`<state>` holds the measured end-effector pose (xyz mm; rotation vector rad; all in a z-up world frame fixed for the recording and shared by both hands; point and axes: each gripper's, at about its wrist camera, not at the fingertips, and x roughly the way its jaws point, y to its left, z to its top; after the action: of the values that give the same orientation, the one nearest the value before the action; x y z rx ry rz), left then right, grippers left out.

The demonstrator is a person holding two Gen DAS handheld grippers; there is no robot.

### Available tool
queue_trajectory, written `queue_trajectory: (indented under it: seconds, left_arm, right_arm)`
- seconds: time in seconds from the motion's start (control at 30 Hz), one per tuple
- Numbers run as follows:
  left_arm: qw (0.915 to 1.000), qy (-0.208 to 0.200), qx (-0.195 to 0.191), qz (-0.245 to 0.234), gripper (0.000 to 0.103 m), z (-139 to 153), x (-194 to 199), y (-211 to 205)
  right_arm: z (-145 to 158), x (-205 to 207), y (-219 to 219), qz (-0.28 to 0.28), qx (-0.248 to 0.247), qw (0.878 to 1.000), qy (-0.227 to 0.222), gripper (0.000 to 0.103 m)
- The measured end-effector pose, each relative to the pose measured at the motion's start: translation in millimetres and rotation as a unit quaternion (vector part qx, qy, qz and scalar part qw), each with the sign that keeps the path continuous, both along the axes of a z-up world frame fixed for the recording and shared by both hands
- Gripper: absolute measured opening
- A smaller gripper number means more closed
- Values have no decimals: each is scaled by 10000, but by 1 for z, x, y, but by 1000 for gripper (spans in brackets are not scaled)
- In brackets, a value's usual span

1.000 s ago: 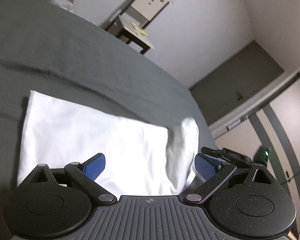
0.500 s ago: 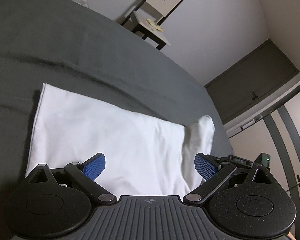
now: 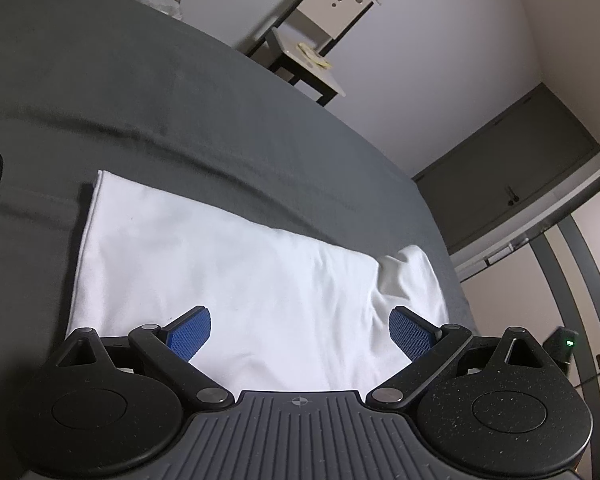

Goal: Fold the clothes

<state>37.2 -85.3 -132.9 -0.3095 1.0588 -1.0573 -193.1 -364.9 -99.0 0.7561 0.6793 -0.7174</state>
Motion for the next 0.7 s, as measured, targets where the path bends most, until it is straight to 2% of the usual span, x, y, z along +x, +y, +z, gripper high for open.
queue_trajectory:
  seconds: [0.07,0.13,0.17,0.27,0.3,0.33,0.5,0.57,0.7]
  left_arm:
    - [10000,-9,-7,-19,97,0,0,0]
    - [10000,-19,-24,-19,97,1,1,1]
    - [10000,-20,-36,-10,97,2,1,1]
    - [10000,0,-49,37,97,1,3,1]
    - [10000,9,-47,46,97,0,3,1]
    - [10000,9,-44,50,97,0,3,1]
    - [10000,5,-33,42,97,0,3,-2]
    - [10000,-4,-1,24,97,-1,3,-3]
    - [10000,-13,64,8,97,-1,1,-3]
  right_arm:
    - [0,-4,-10,-192,-95,9998,-5,63]
    - [-6,-11,-30,-236,121,9995,-188,63]
    - [-13,-13,-41,-205,408,9985,-304,60]
    - [-37,-24,-67,-245,1286,9891,-681,32]
    - [-44,-29,-70,-327,1540,9841,-827,27]
    - [-49,-31,-71,-369,1718,9800,-930,27]
    - [-53,-18,-58,-21,1708,9810,-921,25]
    - [-51,-6,-53,136,1668,9829,-762,7]
    - [-19,-18,-32,-90,1007,9932,-579,7]
